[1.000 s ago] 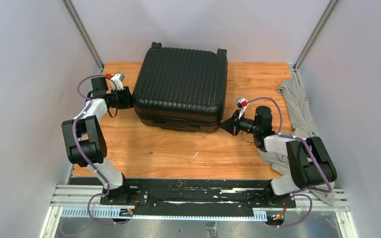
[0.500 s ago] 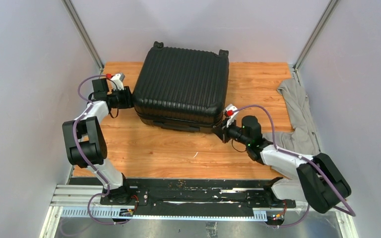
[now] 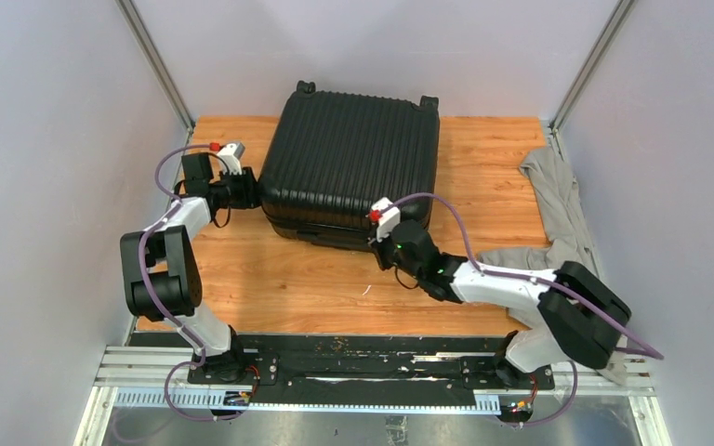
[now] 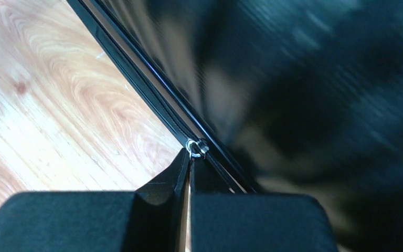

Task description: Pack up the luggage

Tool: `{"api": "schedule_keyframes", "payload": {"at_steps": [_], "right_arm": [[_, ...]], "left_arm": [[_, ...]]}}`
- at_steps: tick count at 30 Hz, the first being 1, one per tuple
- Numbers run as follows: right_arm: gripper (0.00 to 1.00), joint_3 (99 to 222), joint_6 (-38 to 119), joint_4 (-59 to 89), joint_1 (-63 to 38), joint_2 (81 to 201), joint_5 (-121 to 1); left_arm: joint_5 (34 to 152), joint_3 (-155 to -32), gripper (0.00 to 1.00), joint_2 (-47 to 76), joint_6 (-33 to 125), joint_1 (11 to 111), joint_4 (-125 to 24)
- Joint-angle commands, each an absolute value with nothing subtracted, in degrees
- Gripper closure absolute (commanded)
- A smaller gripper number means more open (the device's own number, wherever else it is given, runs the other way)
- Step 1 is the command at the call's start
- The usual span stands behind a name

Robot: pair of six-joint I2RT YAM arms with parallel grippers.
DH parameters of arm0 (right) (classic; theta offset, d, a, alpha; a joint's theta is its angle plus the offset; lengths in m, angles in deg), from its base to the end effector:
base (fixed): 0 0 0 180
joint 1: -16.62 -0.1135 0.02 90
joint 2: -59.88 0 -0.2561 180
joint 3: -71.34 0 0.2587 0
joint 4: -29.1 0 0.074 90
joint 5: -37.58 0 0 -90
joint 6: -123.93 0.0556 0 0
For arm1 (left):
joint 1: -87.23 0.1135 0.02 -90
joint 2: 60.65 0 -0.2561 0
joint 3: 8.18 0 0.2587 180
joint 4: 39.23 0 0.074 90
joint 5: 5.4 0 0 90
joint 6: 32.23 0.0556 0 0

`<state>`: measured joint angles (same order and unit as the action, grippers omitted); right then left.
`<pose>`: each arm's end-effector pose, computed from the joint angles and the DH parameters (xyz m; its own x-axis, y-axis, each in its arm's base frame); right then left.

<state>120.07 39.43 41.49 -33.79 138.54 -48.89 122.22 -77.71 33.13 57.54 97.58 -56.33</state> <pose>0.2049 0.2423 0.1965 -0.2613 -0.1659 -0.9509 -0.7100 0.7004 0.0729 0.3616 0.0315 0.1848 -0.6511 -0.1222 -0.7491 0.3059 0.8610 -0.4063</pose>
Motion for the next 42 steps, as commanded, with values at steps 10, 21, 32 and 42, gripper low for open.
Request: {"api": "schedule_keyframes", "payload": {"at_steps": [10,21,32,42], "right_arm": [[1.0,151.31,41.36,30.64,-48.93,164.06,-42.6],[0.82,165.11,38.52,25.53,-51.88,170.01,-48.9],[0.51,144.17,60.23,11.88,-30.98,132.91,-47.61],[0.53,145.83,65.4,0.84,0.99,129.25,-44.58]], "left_arm": [[136.63,-70.58,0.78,27.91,61.59,93.56,-59.52],[141.6,-73.32,0.83,24.83,74.94,96.69,-75.66],[120.46,-77.52,0.81,22.73,70.09,106.08,-70.99],[116.64,-80.62,0.76,28.63,64.04,98.14,-64.08]]}}
